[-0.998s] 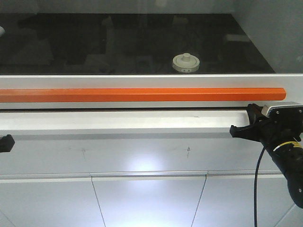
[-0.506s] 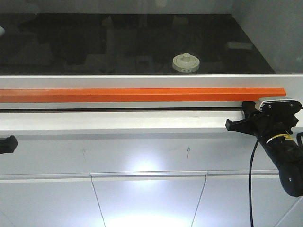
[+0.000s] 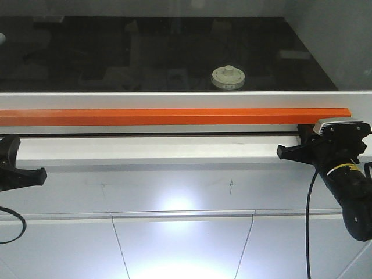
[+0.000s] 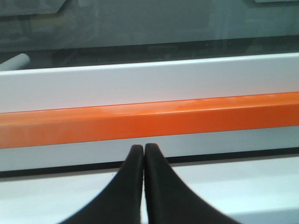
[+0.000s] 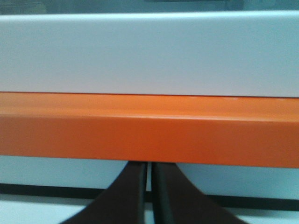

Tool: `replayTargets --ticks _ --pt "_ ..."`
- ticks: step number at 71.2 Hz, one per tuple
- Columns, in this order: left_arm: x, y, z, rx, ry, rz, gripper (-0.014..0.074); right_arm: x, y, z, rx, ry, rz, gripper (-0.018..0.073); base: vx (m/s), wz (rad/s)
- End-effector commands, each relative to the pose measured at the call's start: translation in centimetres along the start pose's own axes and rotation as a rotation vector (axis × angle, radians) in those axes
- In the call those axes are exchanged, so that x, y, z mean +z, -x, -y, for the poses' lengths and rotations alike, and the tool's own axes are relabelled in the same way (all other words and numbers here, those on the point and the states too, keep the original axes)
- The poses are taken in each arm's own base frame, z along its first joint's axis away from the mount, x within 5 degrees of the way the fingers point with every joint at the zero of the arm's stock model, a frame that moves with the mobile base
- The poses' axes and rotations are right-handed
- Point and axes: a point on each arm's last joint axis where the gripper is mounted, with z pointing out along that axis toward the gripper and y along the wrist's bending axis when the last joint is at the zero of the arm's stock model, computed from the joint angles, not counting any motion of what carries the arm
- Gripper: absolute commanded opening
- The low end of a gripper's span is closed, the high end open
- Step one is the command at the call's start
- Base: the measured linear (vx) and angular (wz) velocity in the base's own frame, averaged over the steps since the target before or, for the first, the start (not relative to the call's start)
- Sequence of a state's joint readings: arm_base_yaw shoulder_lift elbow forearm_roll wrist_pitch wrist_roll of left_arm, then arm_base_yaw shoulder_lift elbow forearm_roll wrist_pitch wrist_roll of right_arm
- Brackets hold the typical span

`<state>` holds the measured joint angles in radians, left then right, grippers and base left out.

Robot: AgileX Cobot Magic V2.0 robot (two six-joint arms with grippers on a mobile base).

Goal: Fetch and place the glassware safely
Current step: 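Move both grippers up to the orange sash handle bar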

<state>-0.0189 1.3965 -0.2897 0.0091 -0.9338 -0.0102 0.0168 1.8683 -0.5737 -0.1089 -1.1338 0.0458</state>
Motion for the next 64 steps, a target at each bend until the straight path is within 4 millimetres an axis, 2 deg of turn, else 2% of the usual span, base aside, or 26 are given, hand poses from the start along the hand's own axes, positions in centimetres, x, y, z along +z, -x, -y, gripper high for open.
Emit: replayTargets --ticks 1,22,43,64 --pt "1.2 1.5 0.5 0.022 -0.045 0.141 -0.0007 0.1 2.5 0.0 -0.011 0.008 0.15 -0.0001 0.0 0.0" --pt "4.2 0.0 0.8 0.03 -0.078 0.094 -0.0007 0.1 2.5 0.0 -0.011 0.008 0.15 -0.0001 0.0 0.0" --pt "6.1 -1.6 0.4 0.004 -0.034 0.06 -0.0007 0.1 2.5 0.0 -0.011 0.007 0.15 -0.0001 0.0 0.0" --pt "8.5 -1.1 0.2 -0.006 -0.012 0.095 -0.0007 0.1 2.5 0.0 -0.011 0.007 0.154 -0.0001 0.0 0.0"
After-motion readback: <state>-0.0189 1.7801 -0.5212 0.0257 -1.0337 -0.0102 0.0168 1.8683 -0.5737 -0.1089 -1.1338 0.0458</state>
